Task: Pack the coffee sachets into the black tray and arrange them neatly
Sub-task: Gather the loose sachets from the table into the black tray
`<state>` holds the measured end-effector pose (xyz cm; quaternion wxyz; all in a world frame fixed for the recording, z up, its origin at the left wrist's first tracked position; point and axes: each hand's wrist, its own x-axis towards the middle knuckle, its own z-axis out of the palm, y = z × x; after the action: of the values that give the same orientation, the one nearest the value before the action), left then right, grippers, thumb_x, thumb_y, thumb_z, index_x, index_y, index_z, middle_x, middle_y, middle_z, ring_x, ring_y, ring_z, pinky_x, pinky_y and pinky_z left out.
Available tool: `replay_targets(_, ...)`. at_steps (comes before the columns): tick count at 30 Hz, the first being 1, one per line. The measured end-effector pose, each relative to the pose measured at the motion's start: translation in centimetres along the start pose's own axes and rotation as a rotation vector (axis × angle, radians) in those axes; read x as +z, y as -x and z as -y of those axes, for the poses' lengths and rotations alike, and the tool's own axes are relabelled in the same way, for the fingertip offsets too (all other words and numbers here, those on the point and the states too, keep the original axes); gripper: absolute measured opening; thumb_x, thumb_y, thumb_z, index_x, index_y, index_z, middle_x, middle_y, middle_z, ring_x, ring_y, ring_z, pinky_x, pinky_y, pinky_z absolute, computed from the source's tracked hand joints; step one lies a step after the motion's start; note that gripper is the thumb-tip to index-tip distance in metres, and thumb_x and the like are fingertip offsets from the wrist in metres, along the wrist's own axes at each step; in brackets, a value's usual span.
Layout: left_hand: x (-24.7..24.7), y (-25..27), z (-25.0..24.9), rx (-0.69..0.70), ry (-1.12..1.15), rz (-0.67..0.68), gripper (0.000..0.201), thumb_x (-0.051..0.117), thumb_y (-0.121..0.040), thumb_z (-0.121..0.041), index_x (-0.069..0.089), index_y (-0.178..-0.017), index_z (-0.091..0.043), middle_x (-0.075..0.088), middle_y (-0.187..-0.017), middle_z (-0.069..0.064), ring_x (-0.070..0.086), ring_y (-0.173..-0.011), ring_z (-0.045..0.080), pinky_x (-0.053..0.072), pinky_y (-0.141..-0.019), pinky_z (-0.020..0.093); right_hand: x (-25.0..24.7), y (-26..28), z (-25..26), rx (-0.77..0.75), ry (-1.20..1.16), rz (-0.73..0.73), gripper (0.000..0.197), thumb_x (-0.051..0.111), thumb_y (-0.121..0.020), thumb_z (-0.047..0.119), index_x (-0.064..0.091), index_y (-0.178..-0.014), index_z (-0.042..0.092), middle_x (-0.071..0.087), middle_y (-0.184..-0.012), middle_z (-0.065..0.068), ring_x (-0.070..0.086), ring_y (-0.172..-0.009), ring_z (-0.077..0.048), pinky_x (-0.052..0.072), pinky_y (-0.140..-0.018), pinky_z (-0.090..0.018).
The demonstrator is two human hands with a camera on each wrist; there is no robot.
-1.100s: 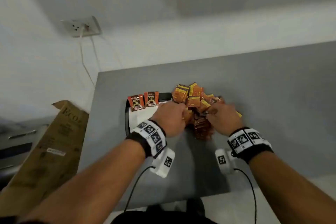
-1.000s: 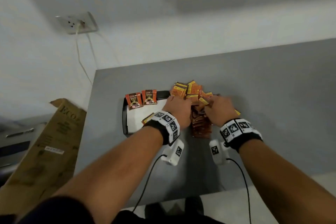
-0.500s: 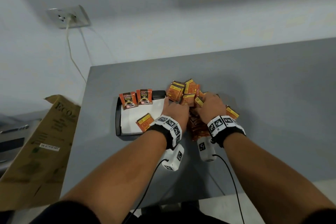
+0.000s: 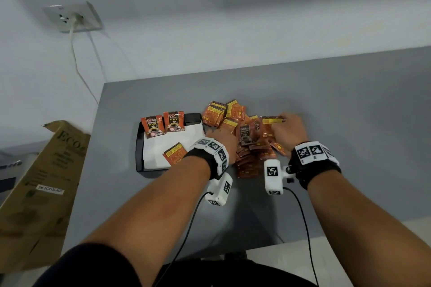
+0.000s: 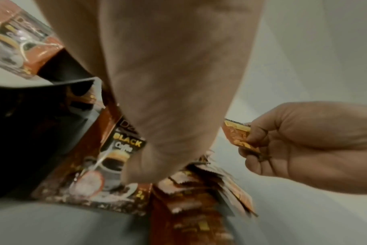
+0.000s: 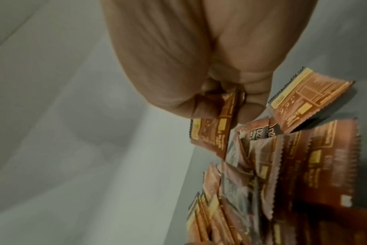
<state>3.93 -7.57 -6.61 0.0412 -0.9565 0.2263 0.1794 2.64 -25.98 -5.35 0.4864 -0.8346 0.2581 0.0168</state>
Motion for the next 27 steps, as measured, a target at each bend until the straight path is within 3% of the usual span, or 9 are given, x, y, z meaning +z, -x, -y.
replay_targets(3, 0.7, -0.1, -0.1, 0.01, -0.059, 0.019, 0.045, 0.069, -0.083, -0.029, 0.06, -0.126, -0.019, 0.053, -0.13, 0.007, 0.056, -0.117, 0.03, 0.042, -0.102, 0.047, 0.9, -1.3, -1.2, 0.022, 0.061, 0.063, 0.025, 0.052, -0.076, 0.002, 0.07, -0.088, 0.015, 0.074, -0.085, -0.007, 0.071, -0.085, -0.03, 0.058, -0.078, -0.041)
replay_targets(8, 0.9, 0.4, 0.4, 0.058, -0.029, -0.07, 0.042, 0.069, -0.087, -0.027, 0.058, -0.126, -0.017, 0.052, -0.136, 0.007, 0.051, -0.123, 0.031, 0.038, -0.102, 0.045, 3.2, 0.5, 0.9, -0.021, 0.196, 0.093, 0.01, 0.069, -0.071, 0.015, 0.073, -0.078, 0.009, 0.073, -0.073, -0.004, 0.069, -0.071, -0.024, 0.054, -0.062, -0.032)
replay_targets(11, 1.2, 0.7, 0.6, 0.085, -0.01, -0.071, 0.035, 0.062, -0.092, -0.021, 0.058, -0.126, -0.012, 0.045, -0.141, 0.012, 0.052, -0.122, 0.037, 0.04, -0.1, 0.045, 5.0, 1.0, 1.4, -0.067, 0.342, 0.019, 0.019, 0.073, -0.079, 0.021, 0.065, -0.095, 0.012, 0.069, -0.099, -0.009, 0.067, -0.094, -0.029, 0.054, -0.082, -0.036)
replay_targets(15, 1.4, 1.0, 0.5, 0.101, -0.067, -0.092, 0.04, 0.064, -0.093, -0.025, 0.059, -0.131, -0.015, 0.048, -0.141, 0.011, 0.042, -0.132, 0.036, 0.036, -0.107, 0.047, 7.0, 0.6, 0.5, -0.093, 0.611, 0.028, 0.046, 0.068, -0.088, 0.033, 0.053, -0.125, 0.01, 0.056, -0.128, -0.011, 0.054, -0.118, -0.031, 0.047, -0.096, -0.038)
replay_targets(18, 1.0, 1.2, 0.7, 0.167, -0.022, -0.152, 0.035, 0.062, -0.093, -0.023, 0.06, -0.126, -0.014, 0.058, -0.128, 0.012, 0.052, -0.121, 0.035, 0.04, -0.1, 0.044, 7.6, 0.7, 0.0, -0.058, 0.601, -0.015, 0.047, 0.068, -0.089, 0.023, 0.049, -0.129, 0.008, 0.049, -0.135, -0.015, 0.052, -0.122, -0.033, 0.048, -0.098, -0.044)
replay_targets(22, -1.1, 1.8, 1.5, 0.179, 0.211, -0.092, 0.033, 0.061, -0.088, -0.006, 0.049, -0.117, -0.014, 0.062, -0.104, 0.01, 0.062, -0.093, 0.033, 0.053, -0.08, 0.044, 7.7, 0.5, -0.4, -0.074, 0.614, -0.048, 0.042, 0.064, -0.091, 0.013, 0.049, -0.13, 0.01, 0.053, -0.136, -0.015, 0.055, -0.123, -0.034, 0.049, -0.098, -0.046)
replay_targets(24, -2.4, 1.5, 2.3, 0.123, 0.324, -0.085, 0.033, 0.06, -0.086, -0.002, 0.048, -0.114, -0.016, 0.062, -0.099, 0.006, 0.063, -0.086, 0.029, 0.056, -0.076, 0.046, 7.7, 0.5, -0.2, -0.093, 0.643, -0.015, 0.051, 0.068, -0.088, 0.016, 0.047, -0.134, 0.013, 0.054, -0.138, -0.011, 0.055, -0.126, -0.033, 0.049, -0.1, -0.047)
replay_targets(27, -4.0, -0.1, 3.4, 0.091, 0.237, -0.07, 0.015, 0.061, -0.089, -0.006, 0.061, -0.104, -0.01, 0.064, -0.099, 0.009, 0.065, -0.091, 0.03, 0.057, -0.077, 0.042, 7.7, 0.5, -0.3, -0.109, 0.662, 0.031, 0.057, 0.077, -0.076, 0.033, 0.053, -0.126, 0.02, 0.06, -0.129, -0.003, 0.06, -0.117, -0.029, 0.054, -0.093, -0.048)
